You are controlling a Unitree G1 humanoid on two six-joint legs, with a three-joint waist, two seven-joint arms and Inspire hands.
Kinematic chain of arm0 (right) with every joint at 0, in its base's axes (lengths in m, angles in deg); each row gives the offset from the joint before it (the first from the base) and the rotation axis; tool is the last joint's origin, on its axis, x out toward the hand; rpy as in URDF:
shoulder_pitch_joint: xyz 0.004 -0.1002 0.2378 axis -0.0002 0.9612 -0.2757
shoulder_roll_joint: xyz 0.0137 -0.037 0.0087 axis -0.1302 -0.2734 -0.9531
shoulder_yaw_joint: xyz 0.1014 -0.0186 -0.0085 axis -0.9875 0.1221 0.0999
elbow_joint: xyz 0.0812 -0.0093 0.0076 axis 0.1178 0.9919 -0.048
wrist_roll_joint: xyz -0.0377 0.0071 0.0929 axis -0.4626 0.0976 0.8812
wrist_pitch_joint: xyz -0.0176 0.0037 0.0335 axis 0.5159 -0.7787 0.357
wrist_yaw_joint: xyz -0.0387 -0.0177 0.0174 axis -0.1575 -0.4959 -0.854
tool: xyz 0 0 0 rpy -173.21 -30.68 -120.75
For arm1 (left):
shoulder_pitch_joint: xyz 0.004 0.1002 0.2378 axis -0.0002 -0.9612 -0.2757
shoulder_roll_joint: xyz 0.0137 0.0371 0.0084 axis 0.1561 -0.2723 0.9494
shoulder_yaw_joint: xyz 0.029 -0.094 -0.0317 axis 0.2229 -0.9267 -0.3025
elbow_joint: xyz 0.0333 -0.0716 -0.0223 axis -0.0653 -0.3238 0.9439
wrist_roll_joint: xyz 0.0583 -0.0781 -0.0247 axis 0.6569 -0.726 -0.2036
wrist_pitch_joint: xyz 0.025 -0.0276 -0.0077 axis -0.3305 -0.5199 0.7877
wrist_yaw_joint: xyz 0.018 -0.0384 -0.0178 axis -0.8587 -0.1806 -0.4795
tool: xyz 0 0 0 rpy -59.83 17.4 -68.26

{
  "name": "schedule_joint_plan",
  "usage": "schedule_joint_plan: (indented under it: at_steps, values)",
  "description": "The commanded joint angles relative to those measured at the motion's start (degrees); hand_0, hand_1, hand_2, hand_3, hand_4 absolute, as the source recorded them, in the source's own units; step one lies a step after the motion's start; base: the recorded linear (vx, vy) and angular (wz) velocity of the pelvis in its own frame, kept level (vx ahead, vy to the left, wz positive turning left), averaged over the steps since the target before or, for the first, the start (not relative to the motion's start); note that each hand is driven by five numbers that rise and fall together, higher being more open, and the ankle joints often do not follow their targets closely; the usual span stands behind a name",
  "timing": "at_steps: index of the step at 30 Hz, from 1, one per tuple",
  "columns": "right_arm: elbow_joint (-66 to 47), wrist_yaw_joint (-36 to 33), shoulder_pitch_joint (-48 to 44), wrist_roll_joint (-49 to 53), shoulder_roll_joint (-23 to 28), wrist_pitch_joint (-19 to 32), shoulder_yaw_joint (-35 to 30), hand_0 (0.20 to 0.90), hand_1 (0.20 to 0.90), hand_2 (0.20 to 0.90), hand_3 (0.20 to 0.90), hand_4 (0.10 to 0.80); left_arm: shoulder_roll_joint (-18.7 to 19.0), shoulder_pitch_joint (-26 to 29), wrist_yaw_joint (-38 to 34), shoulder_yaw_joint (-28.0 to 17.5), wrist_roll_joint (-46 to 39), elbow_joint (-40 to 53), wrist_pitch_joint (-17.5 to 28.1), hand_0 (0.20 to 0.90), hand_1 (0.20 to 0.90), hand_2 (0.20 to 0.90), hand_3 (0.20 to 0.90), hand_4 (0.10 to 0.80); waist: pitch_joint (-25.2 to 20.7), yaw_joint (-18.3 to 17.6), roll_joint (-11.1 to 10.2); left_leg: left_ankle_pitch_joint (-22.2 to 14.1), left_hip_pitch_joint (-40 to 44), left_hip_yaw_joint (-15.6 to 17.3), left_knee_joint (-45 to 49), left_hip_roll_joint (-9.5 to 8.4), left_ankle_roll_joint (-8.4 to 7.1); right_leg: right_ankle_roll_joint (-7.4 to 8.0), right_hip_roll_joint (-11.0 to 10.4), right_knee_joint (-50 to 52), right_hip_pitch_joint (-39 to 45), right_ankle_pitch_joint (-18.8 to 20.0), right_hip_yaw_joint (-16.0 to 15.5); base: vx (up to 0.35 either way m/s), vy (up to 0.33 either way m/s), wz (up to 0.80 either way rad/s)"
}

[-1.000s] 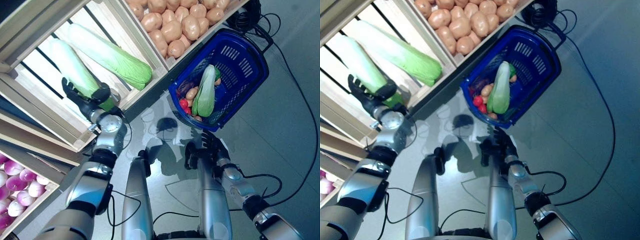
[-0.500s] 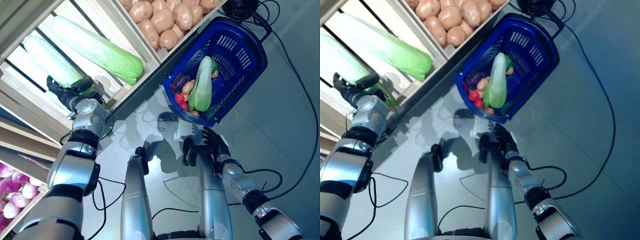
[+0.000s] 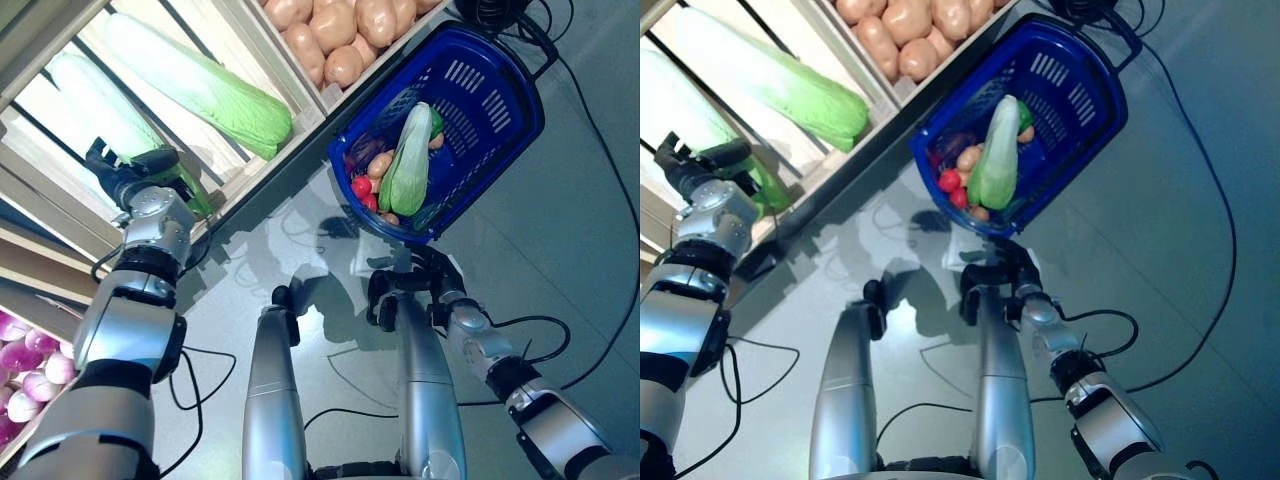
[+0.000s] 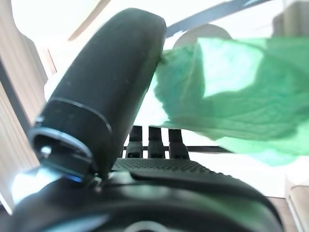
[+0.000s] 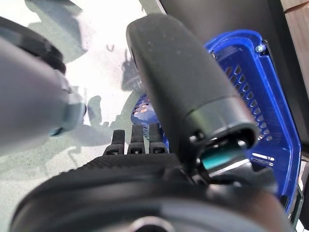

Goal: Put vegetables into the basket

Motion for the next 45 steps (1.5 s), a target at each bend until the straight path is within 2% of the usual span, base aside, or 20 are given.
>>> schedule_joint_plan:
  at_steps: [1, 8, 9, 13, 18, 22, 24, 26, 33, 36, 39, 42, 45]
  values:
    - [-3.0, -0.9, -2.7, 3.1, 0.9, 3.7, -1.5, 0.900, 0.900, 0.900, 0.900, 0.800, -5.1, 0.3, 6.6, 0.1, -1.8, 2.8, 0.6, 0.300, 0.300, 0.300, 0.300, 0.400, -0.2, -1.5, 1.2, 0.6, 3.2, 4.3, 0.1, 0.11, 2.49, -0.41, -1.1, 2.5, 5.6, -1.5, 2.3, -0.028, -0.015, 0.12]
    - [-1.4, 0.2, -3.3, 4.0, 1.0, 5.6, -1.7, 0.900, 0.900, 0.900, 0.900, 0.800, -3.4, -0.4, 9.3, -0.6, -2.9, 1.7, 0.5, 0.300, 0.300, 0.300, 0.300, 0.400, -0.2, -1.6, 1.9, 1.1, 8.7, 4.9, -2.8, 0.18, 1.71, -0.27, -0.9, 0.2, 11.0, -1.8, 2.7, -0.034, -0.013, -0.02]
    - [-1.4, 0.2, -3.3, 4.0, 1.1, 6.0, -1.8, 0.900, 0.900, 0.900, 0.900, 0.800, -3.2, -0.4, 9.5, -0.8, -3.0, 1.8, 0.5, 0.300, 0.300, 0.300, 0.300, 0.400, -0.2, -1.6, 2.0, 2.7, 8.5, 5.3, -3.7, 0.21, 1.95, -0.74, -0.9, -0.7, 10.9, -0.3, 2.7, -0.096, -0.023, 0.00]
    - [-2.2, -0.2, -1.3, 3.9, 0.9, 7.6, -2.1, 0.900, 0.900, 0.900, 0.900, 0.800, -1.8, -2.9, 10.2, -1.6, -3.9, 3.1, 1.3, 0.300, 0.300, 0.300, 0.300, 0.400, -0.2, -1.8, 2.4, 3.2, 14.1, 5.5, -6.2, 0.21, 1.51, -0.85, -1.0, -2.8, 16.6, -0.3, 3.1, -0.024, -0.020, 0.08]
    - [-4.9, -0.2, 8.0, 1.0, -0.4, 10.7, -3.5, 0.900, 0.900, 0.900, 0.900, 0.800, -1.2, -12.2, 11.2, -5.2, -3.5, 9.3, 3.1, 0.300, 0.300, 0.300, 0.300, 0.400, -5.0, -1.4, 2.8, 4.9, 23.8, 5.2, -13.1, -0.94, 1.73, -0.60, -2.2, -9.4, 26.3, 0.7, 2.2, 0.118, 0.005, -0.01]
    - [-7.4, -0.4, 15.7, -1.5, -1.9, 12.8, -4.7, 0.900, 0.900, 0.900, 0.900, 0.800, -2.6, -19.6, 10.6, -8.4, -3.2, 16.2, 6.2, 0.300, 0.300, 0.300, 0.300, 0.400, -9.2, -0.9, 3.0, 6.2, 31.8, 5.3, -19.7, -1.78, 2.27, -0.24, -3.6, -16.1, 35.0, 1.6, 0.8, 0.148, 0.002, 0.06]
    - [-8.4, -0.2, 19.7, -2.3, -2.6, 14.1, -5.6, 0.900, 0.900, 0.900, 0.900, 0.800, -4.0, -23.5, 9.0, -9.6, 0.3, 20.2, 9.5, 0.300, 0.300, 0.300, 0.300, 0.400, -11.7, -0.6, 3.2, 7.4, 36.7, 5.7, -24.6, -2.05, 2.33, 0.25, -4.4, -21.2, 40.5, 2.4, -0.4, 0.154, -0.015, -0.03]
    - [-9.4, -0.2, 22.7, -2.5, -3.3, 14.9, -6.4, 0.900, 0.900, 0.900, 0.900, 0.800, -5.5, -27.0, 7.6, -10.1, 3.5, 23.5, 11.8, 0.300, 0.300, 0.300, 0.300, 0.400, -14.1, -0.4, 3.7, 8.7, 40.7, 6.1, -29.0, -2.15, 2.28, 0.56, -4.3, -26.0, 44.8, 3.4, -1.3, 0.146, -0.016, -0.01]
    - [-15.3, -0.9, 29.1, -5.0, -6.1, 16.4, -9.5, 0.900, 0.900, 0.900, 0.900, 0.800, -12.3, -36.7, 5.2, -12.8, 13.5, 35.1, 17.9, 0.300, 0.300, 0.300, 0.300, 0.400, -20.4, 0.2, 5.0, 12.9, 51.9, 6.5, -42.7, -2.66, 1.82, 1.76, -2.8, -40.6, 57.4, 7.2, -3.7, 0.131, -0.029, 0.06]
    - [-17.4, 0.4, 29.9, -5.2, -6.9, 16.7, -10.9, 0.900, 0.900, 0.900, 0.900, 0.800, -13.5, -39.6, 3.7, -12.8, 17.8, 41.0, 18.7, 0.300, 0.300, 0.300, 0.300, 0.400, -21.6, 0.5, 5.1, 13.7, 54.6, 6.4, -46.1, -2.62, 1.84, 2.17, -2.5, -44.3, 60.1, 8.8, -4.1, 0.052, -0.052, 0.04]
    - [-20.5, 3.3, 30.6, -5.3, -7.5, 17.2, -12.3, 0.900, 0.900, 0.900, 0.900, 0.800, -13.3, -41.7, 3.6, -12.0, 26.5, 46.2, 18.9, 0.300, 0.300, 0.300, 0.300, 0.400, -22.9, 0.9, 4.8, 14.4, 56.6, 6.1, -49.2, -2.56, 1.97, 2.68, -2.1, -47.1, 62.0, 10.1, -4.5, 0.054, -0.079, 0.09]
    - [-24.6, 8.5, 30.5, -2.9, -7.5, 17.6, -14.4, 0.900, 0.900, 0.900, 0.900, 0.800, -12.5, -44.0, 6.3, -10.2, 33.7, 51.9, 18.0, 0.300, 0.300, 0.300, 0.300, 0.400, -23.9, 1.6, 4.2, 15.2, 59.0, 5.9, -52.8, -2.32, 1.96, 3.29, -1.6, -50.8, 64.1, 12.0, -5.1, 0.061, -0.109, 0.03]
    - [-26.9, 11.9, 28.9, -1.6, -7.3, 19.0, -15.5, 0.900, 0.900, 0.900, 0.900, 0.800, -12.3, -44.6, 9.4, -8.9, 37.5, 54.3, 17.7, 0.300, 0.300, 0.300, 0.300, 0.400, -24.5, 2.4, 3.8, 15.6, 60.3, 5.7, -55.1, -2.20, 1.82, 3.61, -1.3, -53.4, 65.4, 13.2, -5.7, 0.039, -0.096, 0.07]
